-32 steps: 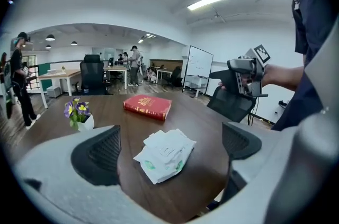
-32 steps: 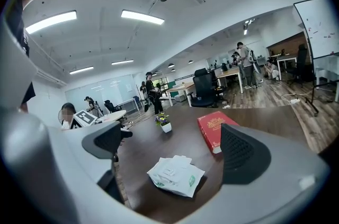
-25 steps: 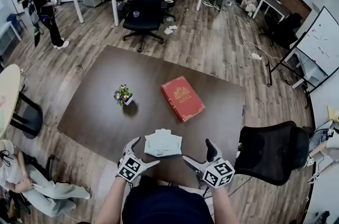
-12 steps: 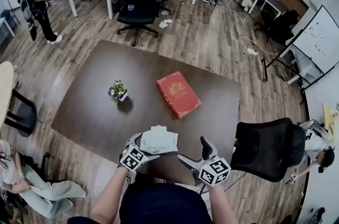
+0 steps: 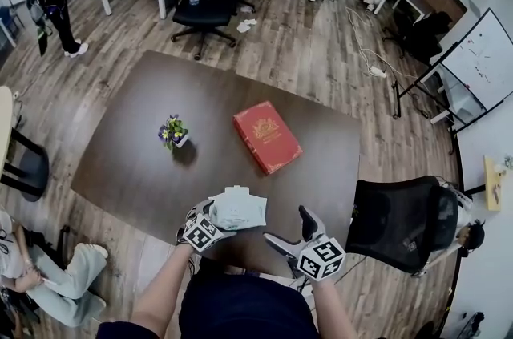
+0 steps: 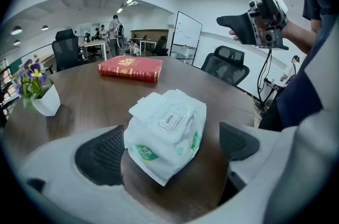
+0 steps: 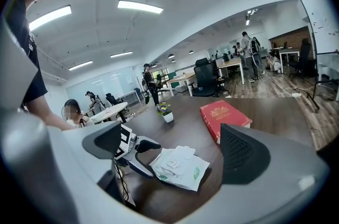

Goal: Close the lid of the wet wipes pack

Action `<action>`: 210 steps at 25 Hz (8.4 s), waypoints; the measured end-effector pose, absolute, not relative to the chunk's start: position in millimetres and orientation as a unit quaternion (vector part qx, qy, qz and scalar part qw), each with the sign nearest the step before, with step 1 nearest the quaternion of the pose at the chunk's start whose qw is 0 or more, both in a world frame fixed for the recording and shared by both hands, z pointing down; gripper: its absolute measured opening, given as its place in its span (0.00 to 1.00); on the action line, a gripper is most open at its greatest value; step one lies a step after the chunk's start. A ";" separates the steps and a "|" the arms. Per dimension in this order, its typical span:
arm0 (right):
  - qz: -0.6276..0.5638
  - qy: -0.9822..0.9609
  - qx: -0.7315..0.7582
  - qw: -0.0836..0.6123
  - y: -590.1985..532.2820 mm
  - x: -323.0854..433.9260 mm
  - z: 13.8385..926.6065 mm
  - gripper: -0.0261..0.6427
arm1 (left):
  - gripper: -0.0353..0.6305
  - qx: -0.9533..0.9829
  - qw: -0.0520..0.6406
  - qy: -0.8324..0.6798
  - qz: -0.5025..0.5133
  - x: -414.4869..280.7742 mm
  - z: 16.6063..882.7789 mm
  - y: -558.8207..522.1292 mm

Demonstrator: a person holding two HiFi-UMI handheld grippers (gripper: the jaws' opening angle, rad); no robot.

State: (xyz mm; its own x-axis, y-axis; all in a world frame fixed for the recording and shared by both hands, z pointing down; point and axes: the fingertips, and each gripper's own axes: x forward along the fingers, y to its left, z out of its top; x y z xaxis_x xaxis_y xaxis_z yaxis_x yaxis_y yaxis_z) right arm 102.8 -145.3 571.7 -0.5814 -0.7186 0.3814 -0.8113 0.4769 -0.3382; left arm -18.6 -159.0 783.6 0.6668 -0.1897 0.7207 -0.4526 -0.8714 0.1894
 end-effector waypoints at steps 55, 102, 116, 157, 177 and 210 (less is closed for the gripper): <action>0.369 -0.850 0.264 0.269 -238.9 18.9 771.4 0.72 | 0.77 0.870 0.178 -0.171 0.427 -14.2 835.8 -163.3; 0.399 -0.849 0.227 0.262 -221.3 12.7 745.4 0.51 | 0.76 0.867 0.188 -0.182 0.423 -16.3 836.3 -164.1; 0.441 -0.822 0.265 0.246 -196.4 19.1 760.2 0.37 | 0.76 0.866 0.189 -0.183 0.425 -16.1 835.8 -163.8; 0.245 -0.790 0.342 0.445 -184.4 18.9 808.0 0.38 | 0.76 0.867 0.189 -0.184 0.423 -16.1 836.1 -164.6; 0.246 -0.802 0.352 0.416 -181.6 21.8 802.4 0.38 | 0.93 0.883 0.201 -0.302 0.298 -44.5 722.1 -143.1; 0.283 -0.835 0.375 0.286 -143.9 91.8 699.2 0.67 | 0.95 0.875 0.189 -0.356 0.268 -42.1 669.2 -103.0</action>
State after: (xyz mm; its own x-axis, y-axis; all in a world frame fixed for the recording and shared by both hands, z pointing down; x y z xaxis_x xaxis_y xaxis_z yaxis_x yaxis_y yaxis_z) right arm 91.8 -143.9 699.2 -0.5550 -0.4657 0.6893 -0.7886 0.5584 -0.2577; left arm -42.1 -103.0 669.2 0.6029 -0.5212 0.6040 -0.7242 -0.6752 0.1401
